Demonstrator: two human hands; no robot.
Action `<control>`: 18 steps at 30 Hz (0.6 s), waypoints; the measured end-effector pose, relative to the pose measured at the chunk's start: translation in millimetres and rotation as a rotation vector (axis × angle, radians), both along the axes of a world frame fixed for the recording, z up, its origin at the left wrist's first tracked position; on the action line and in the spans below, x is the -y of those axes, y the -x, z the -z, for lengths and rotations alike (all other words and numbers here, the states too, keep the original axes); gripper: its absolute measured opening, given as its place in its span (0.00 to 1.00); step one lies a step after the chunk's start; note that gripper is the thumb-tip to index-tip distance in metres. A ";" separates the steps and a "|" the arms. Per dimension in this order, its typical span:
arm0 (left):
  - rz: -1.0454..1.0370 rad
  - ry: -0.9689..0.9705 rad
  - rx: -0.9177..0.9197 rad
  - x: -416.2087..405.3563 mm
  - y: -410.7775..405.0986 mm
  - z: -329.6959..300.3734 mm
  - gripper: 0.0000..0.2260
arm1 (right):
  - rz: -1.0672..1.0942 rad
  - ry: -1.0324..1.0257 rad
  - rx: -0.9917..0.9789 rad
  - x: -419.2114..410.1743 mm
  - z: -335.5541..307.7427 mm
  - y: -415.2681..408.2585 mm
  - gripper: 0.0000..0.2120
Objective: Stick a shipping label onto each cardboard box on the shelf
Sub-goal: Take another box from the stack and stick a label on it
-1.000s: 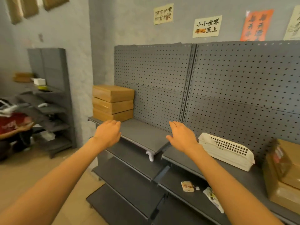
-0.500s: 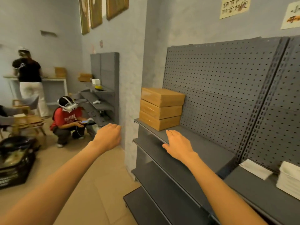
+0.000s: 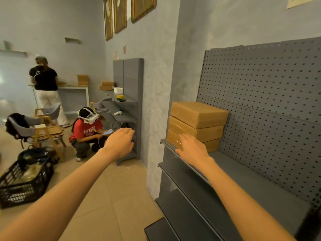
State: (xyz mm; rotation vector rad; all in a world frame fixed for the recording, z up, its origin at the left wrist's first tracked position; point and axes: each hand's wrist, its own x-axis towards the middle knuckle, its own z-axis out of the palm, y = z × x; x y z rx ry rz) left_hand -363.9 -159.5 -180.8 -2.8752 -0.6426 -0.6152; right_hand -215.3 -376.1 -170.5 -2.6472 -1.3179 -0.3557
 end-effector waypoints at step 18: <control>0.237 -0.093 -0.042 -188.9 -145.2 -30.1 0.21 | 0.321 -0.010 0.070 -140.8 -28.3 -85.7 0.30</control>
